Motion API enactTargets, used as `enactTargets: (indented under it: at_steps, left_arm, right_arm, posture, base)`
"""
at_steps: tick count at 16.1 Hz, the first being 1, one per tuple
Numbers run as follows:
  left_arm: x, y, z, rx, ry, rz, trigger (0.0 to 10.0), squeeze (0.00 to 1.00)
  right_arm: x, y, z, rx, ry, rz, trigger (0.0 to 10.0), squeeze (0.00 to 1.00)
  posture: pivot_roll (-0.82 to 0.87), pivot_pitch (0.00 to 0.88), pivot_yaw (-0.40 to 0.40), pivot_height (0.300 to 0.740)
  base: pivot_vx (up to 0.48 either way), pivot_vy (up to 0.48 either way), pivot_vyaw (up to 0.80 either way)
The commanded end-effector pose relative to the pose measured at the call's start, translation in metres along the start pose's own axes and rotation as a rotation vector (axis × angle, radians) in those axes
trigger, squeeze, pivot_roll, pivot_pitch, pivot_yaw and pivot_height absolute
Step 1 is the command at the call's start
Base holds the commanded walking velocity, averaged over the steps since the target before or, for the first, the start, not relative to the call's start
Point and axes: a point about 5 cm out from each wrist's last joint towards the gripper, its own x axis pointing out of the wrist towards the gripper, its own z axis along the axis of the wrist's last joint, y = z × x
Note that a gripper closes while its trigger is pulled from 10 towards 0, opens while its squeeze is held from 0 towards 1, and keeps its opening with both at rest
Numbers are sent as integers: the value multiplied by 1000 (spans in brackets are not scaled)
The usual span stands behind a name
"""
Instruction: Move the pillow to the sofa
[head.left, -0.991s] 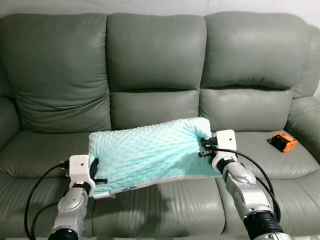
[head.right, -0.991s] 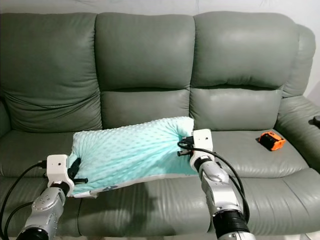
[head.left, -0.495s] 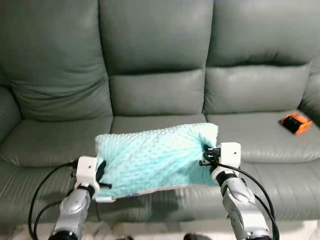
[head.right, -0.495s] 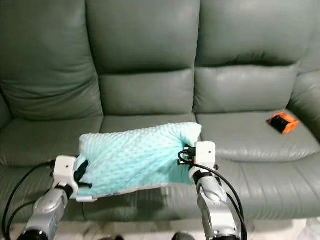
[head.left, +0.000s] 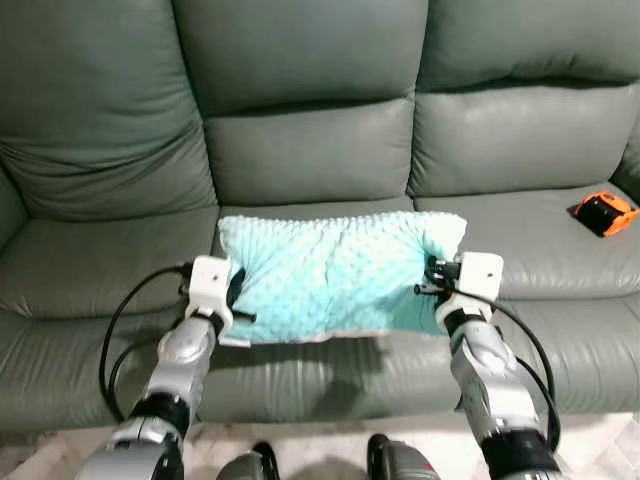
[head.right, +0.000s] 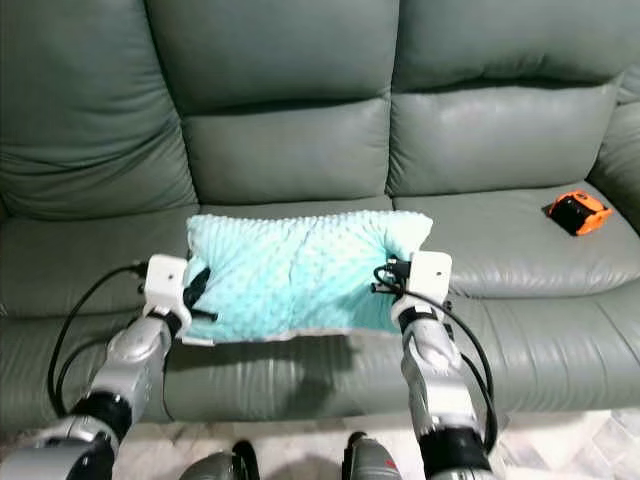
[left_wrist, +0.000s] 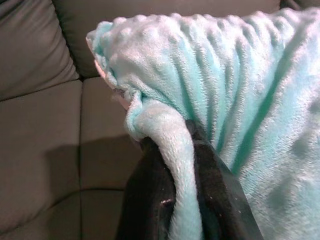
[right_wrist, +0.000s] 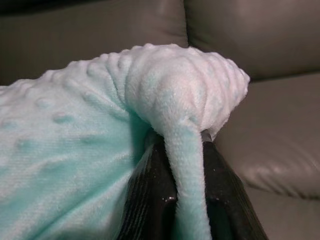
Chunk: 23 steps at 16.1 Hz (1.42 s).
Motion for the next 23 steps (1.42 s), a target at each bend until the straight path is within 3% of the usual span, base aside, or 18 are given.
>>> enactTargets:
  at_steps: [1,4,10,15,18,19,20,23]
  left_arm:
    - [-1,3,-4,16,28,13,10000,0]
    - [7,6,5,49,49,32,10000,0]
    - [7,-4,-4,86,105,-2,10000,0]
    - [14,-7,6,70,105,-26,10000,0]
    - [18,-6,13,71,93,-21,10000,0]
    - [19,-7,17,63,80,-20,10000,925]
    - [19,-7,17,61,78,-20,10000,1000]
    - [18,-9,14,59,83,-21,10000,1000]
  right_arm:
    - [1,-1,-3,17,10,1,10000,0]
    - [14,2,-9,26,44,-2,10000,0]
    - [23,-4,-11,50,57,-12,10000,0]
    - [23,14,-15,25,40,53,10000,0]
    - [25,15,-13,28,35,41,10000,0]
    - [25,13,-13,40,30,32,10000,1000]
    - [25,12,-13,43,29,29,10000,1000]
    - [23,8,-15,25,29,6,10000,1000]
  posture:
    - [-150,308,68,740]
    - [-142,322,66,740]
    - [-152,355,80,740]
    - [-156,363,79,740]
    - [-156,364,82,740]
    - [-152,368,83,740]
    - [-153,370,83,740]
    - [-158,372,82,740]
  base:
    - [0,0,0]
    - [0,0,0]
    - [0,0,0]
    - [0,0,0]
    - [0,0,0]
    - [0,0,0]
    - [0,0,0]
    - [0,0,0]
